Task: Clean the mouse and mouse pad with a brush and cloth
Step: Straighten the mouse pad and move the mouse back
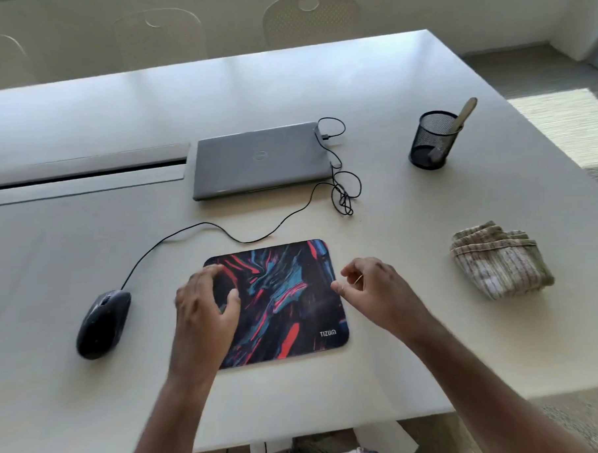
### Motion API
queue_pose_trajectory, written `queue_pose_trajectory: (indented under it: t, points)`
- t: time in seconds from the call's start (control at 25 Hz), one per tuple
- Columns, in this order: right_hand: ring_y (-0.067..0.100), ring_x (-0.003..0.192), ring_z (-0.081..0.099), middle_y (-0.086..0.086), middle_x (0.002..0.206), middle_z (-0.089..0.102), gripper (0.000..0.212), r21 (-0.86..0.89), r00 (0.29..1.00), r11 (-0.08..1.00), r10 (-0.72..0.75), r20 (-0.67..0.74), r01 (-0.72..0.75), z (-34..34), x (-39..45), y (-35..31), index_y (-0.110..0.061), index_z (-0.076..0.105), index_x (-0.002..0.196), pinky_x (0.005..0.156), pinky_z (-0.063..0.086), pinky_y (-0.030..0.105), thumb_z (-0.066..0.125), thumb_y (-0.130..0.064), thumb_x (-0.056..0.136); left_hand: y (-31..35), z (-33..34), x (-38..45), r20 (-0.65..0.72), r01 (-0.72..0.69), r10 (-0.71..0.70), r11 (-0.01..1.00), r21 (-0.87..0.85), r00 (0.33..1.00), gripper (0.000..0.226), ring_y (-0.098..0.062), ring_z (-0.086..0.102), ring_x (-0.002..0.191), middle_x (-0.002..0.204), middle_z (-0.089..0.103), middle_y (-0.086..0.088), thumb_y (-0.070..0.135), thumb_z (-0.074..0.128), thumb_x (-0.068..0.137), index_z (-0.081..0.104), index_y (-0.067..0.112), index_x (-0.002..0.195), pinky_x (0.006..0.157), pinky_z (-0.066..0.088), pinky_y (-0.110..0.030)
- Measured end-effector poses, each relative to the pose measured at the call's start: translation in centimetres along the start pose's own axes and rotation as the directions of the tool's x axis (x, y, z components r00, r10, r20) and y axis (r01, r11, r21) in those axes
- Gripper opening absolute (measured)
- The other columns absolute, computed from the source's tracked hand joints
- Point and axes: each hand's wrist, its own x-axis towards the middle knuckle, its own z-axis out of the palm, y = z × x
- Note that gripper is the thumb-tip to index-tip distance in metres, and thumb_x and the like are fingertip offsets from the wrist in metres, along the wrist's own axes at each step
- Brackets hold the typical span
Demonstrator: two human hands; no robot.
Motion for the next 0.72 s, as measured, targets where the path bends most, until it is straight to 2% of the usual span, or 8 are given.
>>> queue_pose_trajectory:
  t: [0.12, 0.2, 0.32, 0.48, 0.64, 0.72]
  points:
    - [0.013, 0.092, 0.066, -0.006, 0.101, 0.067, 0.038, -0.064, 1.000, 0.998, 0.021, 0.011, -0.020, 0.5, -0.2, -0.7, -0.019, 0.072, 0.114, 0.084, 0.052, 0.026, 0.075, -0.049, 0.091, -1.5, -1.2, -0.7, 0.055, 0.194, -0.195, 0.981, 0.020, 0.979, 0.045, -0.033, 0.054, 0.123, 0.126, 0.064, -0.014, 0.019, 0.074, 0.091, 0.059, 0.005, 0.132, 0.111, 0.039, -0.047]
    - [0.016, 0.095, 0.067, -0.005, 0.103, 0.066, 0.038, -0.096, 0.999, 0.995, 0.036, 0.011, -0.035, 0.7, -0.6, -1.0, -0.018, 0.072, 0.113, 0.088, 0.054, 0.030, 0.076, -0.049, 0.091, -1.9, -1.6, -0.9, 0.087, 0.247, -0.244, 0.969, -0.015, 0.966, 0.044, -0.032, 0.056, 0.121, 0.124, 0.064, -0.012, 0.023, 0.073, 0.092, 0.059, 0.006, 0.130, 0.110, 0.043, -0.048]
    - [0.017, 0.099, 0.067, -0.004, 0.109, 0.065, 0.037, -0.119, 0.998, 0.991, 0.057, 0.016, -0.055, 1.1, -1.1, -1.4, -0.020, 0.071, 0.116, 0.092, 0.054, 0.032, 0.075, -0.047, 0.091, -1.9, -2.3, -0.6, 0.134, 0.301, -0.288, 0.949, -0.095, 0.948, 0.042, -0.025, 0.064, 0.109, 0.114, 0.066, -0.003, 0.032, 0.070, 0.093, 0.059, 0.014, 0.130, 0.099, 0.053, -0.048]
    - [0.014, 0.101, 0.068, -0.005, 0.111, 0.069, 0.039, 0.015, 0.990, 0.990, 0.138, 0.034, -0.139, 1.6, -0.9, -1.5, -0.023, 0.070, 0.122, 0.093, 0.057, 0.032, 0.079, -0.043, 0.089, -2.1, -2.8, 0.1, 0.180, 0.436, -0.402, 0.870, -0.229, 0.898, 0.034, -0.017, 0.069, 0.101, 0.106, 0.071, 0.003, 0.030, 0.072, 0.093, 0.062, 0.022, 0.125, 0.094, 0.058, -0.045]
    - [0.009, 0.092, 0.070, -0.008, 0.102, 0.071, 0.031, 0.248, 0.975, 0.943, 0.213, 0.066, -0.223, 1.9, -0.7, -1.4, -0.020, 0.068, 0.117, 0.077, 0.060, 0.025, 0.081, -0.032, 0.091, -3.1, -2.7, 1.0, 0.213, 0.518, -0.475, 0.735, -0.437, 0.854, 0.032, -0.014, 0.071, 0.101, 0.106, 0.073, 0.005, 0.012, 0.075, 0.092, 0.064, 0.016, 0.122, 0.095, 0.059, -0.042]
    - [0.010, 0.090, 0.073, -0.007, 0.099, 0.074, 0.027, 0.290, 0.977, 0.933, 0.209, 0.051, -0.215, 2.1, -0.6, -1.3, -0.023, 0.068, 0.112, 0.074, 0.064, 0.030, 0.081, -0.032, 0.091, -3.3, -2.8, 1.3, 0.223, 0.522, -0.477, 0.710, -0.472, 0.850, 0.032, -0.017, 0.071, 0.101, 0.108, 0.072, 0.000, 0.007, 0.075, 0.091, 0.061, 0.017, 0.119, 0.089, 0.058, -0.036]
